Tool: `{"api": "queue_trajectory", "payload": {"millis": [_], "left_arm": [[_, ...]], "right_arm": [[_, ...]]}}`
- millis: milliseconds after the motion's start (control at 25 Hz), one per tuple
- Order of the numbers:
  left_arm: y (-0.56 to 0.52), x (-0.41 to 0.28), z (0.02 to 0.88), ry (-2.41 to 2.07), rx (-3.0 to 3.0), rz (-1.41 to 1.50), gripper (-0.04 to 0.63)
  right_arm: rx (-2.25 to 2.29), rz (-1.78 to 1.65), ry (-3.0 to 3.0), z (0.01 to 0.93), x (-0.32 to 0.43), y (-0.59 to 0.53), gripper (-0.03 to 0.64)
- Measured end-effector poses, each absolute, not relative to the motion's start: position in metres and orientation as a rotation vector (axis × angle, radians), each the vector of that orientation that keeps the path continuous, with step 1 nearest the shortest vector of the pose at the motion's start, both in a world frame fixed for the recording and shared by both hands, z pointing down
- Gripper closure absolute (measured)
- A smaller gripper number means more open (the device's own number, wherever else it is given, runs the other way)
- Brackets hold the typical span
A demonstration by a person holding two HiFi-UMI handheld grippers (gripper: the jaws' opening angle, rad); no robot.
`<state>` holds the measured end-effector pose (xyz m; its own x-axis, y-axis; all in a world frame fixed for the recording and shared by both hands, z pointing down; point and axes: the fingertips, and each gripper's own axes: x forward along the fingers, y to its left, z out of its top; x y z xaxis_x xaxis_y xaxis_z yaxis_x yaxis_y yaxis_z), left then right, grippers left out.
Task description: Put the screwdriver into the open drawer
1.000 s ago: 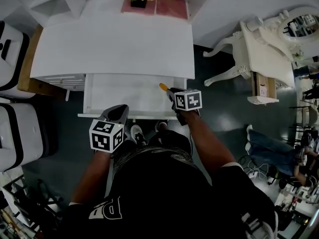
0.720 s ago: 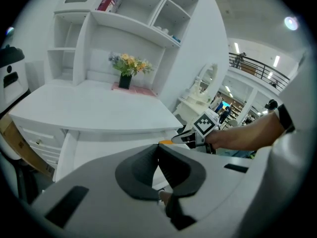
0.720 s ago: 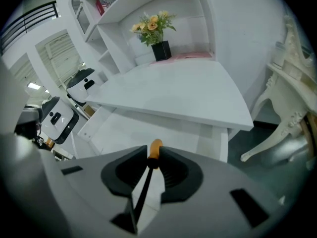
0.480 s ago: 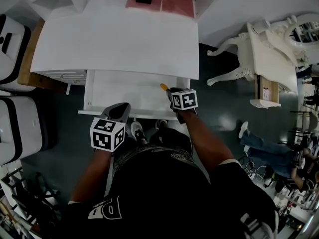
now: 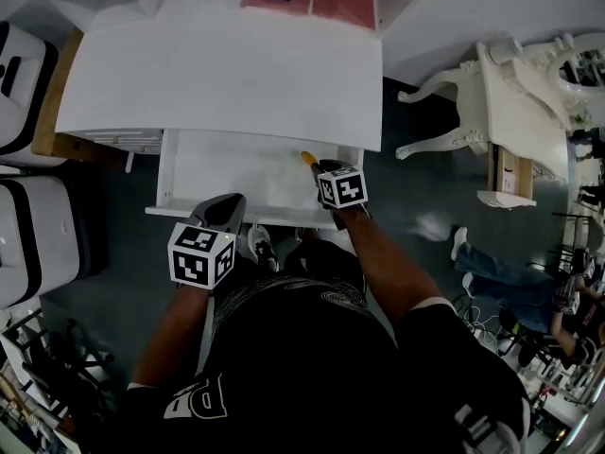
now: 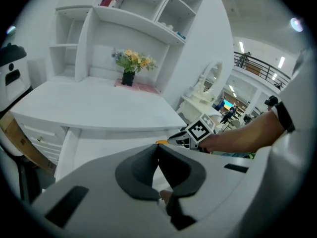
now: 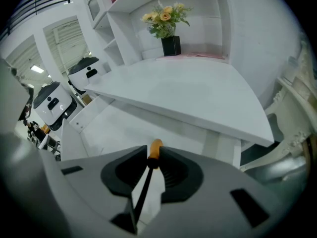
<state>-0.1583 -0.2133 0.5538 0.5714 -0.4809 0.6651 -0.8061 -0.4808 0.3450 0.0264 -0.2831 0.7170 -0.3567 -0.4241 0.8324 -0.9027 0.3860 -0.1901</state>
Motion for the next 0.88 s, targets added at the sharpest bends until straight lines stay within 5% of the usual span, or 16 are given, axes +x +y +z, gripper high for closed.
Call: {"api": "queue_trajectory", "payload": {"millis": [880], "left_arm": [[-0.219, -0.145, 0.565, -1.007, 2.125, 0.651, 0.58]], "right_arm": [[0.962, 0.853, -1.758, 0.773, 0.035, -0.249, 0.528]]}}
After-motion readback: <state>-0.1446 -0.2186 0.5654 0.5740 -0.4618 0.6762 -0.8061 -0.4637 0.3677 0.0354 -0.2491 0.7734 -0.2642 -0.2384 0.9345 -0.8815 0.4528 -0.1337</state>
